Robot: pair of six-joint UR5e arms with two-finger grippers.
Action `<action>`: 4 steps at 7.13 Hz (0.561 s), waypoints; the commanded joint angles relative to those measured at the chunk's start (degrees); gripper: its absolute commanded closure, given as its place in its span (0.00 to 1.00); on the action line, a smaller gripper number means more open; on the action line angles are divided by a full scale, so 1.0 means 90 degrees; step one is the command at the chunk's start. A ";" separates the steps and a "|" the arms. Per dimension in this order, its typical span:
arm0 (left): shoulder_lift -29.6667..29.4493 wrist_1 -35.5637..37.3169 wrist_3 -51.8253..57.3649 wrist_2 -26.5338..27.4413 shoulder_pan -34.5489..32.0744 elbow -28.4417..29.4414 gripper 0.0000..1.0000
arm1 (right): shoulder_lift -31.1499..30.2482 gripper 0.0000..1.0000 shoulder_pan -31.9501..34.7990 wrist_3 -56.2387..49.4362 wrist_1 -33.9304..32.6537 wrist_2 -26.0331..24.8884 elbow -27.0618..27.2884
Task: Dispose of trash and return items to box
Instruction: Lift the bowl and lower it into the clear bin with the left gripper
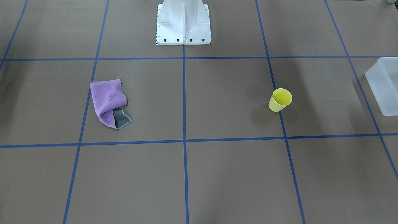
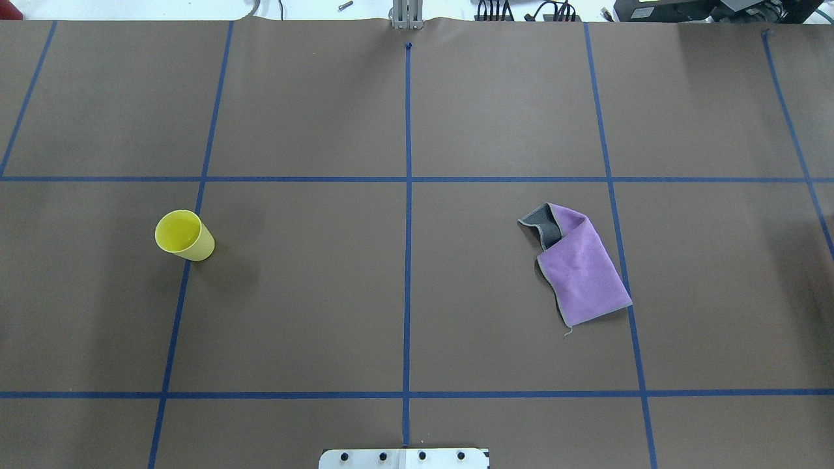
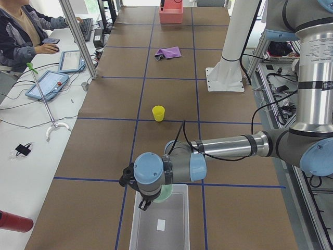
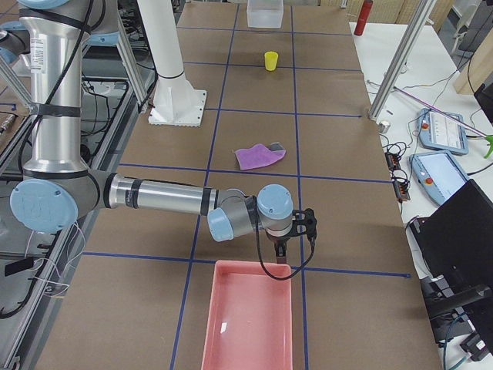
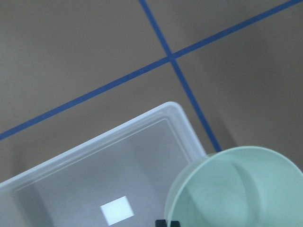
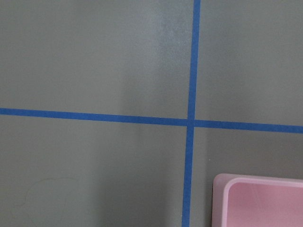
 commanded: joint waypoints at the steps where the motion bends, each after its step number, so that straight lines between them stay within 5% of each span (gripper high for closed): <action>1: -0.0424 0.0049 0.0272 0.0068 -0.0253 0.1125 1.00 | 0.0000 0.00 -0.0023 0.0007 0.0005 0.0000 -0.0013; 2: -0.0289 -0.0280 0.0262 0.0078 -0.0253 0.1523 1.00 | 0.0000 0.00 -0.0023 0.0007 0.0005 0.0029 -0.0003; 4: 0.0024 -0.2161 -0.0193 0.0117 -0.0253 0.2608 1.00 | 0.0000 0.00 -0.0091 -0.0003 0.0005 0.0000 -0.0013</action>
